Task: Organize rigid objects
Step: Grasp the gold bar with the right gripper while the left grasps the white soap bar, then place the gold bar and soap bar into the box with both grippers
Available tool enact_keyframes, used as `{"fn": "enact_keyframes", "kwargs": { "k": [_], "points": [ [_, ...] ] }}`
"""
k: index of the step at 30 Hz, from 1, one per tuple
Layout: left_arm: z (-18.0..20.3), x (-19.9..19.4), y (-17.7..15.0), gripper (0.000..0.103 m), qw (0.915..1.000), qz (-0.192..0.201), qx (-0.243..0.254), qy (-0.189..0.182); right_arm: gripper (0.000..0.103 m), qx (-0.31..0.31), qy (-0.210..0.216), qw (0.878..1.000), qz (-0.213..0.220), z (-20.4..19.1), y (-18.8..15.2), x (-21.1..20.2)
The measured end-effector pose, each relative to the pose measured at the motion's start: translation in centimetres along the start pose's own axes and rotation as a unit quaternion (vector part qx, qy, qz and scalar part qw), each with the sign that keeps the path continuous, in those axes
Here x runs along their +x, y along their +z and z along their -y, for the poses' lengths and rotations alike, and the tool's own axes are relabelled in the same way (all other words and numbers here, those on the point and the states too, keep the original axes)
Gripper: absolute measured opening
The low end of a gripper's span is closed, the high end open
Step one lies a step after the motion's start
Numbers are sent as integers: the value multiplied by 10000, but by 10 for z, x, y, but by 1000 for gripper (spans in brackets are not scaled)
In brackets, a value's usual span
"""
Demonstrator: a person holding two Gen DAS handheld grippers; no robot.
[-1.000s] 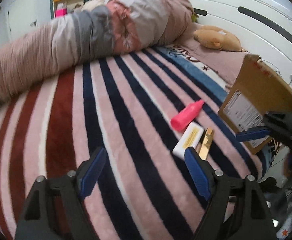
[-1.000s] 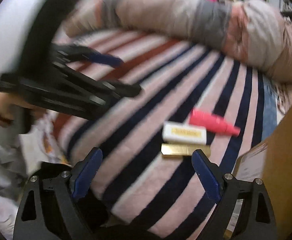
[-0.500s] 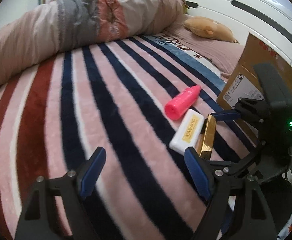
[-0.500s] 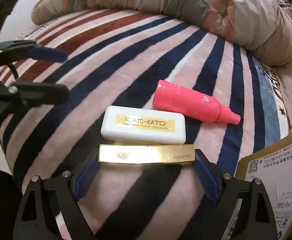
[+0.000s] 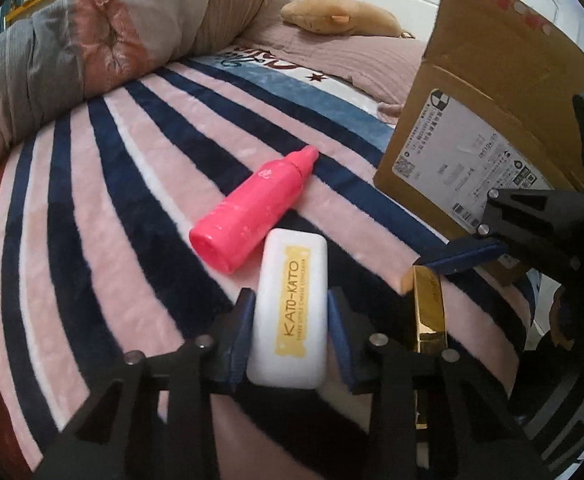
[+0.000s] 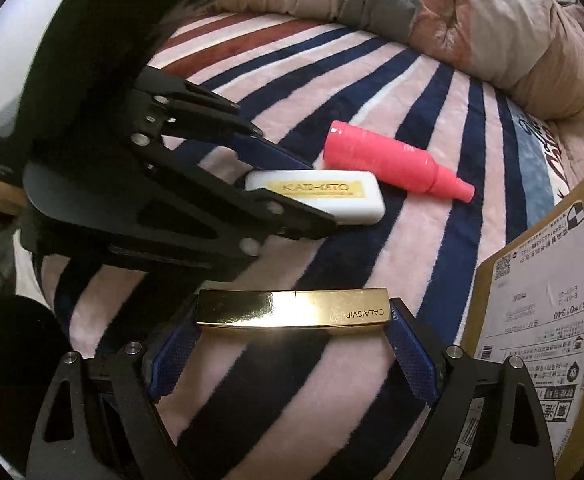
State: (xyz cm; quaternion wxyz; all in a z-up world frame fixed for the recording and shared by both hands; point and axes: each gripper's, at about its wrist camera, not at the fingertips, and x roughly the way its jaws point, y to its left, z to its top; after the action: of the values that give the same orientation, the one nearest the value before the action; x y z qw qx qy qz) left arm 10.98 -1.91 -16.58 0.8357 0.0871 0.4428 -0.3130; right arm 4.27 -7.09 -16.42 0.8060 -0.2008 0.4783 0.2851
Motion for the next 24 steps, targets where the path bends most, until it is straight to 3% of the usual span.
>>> {"fn": "enact_keyframes", "kwargs": {
  "k": [9,12,16,20,23,24],
  "points": [
    [-14,-32,-24,32,9990,-76,-160,402,88,-273,-26,9991,334,-14,6,-28],
    [-20,-43,-37,32,9983,-136,-211,531,88,-445,338,9960,699,-31,18,-74],
    [-21,-46,-45,32,9979,-134,-274,578,88,-404,322,9877,1477,-33,27,-151],
    [-18,-35,-41,32,9967,-142,-283,753,88,89,-223,9774,2101,10,23,-220],
    [-19,-34,-38,32,9959,-124,-425,789,88,574,-972,9749,1916,61,9,-237],
    [-19,-37,-36,32,9955,-98,-466,825,88,695,-1047,9749,1837,72,5,-236]
  ]
}}
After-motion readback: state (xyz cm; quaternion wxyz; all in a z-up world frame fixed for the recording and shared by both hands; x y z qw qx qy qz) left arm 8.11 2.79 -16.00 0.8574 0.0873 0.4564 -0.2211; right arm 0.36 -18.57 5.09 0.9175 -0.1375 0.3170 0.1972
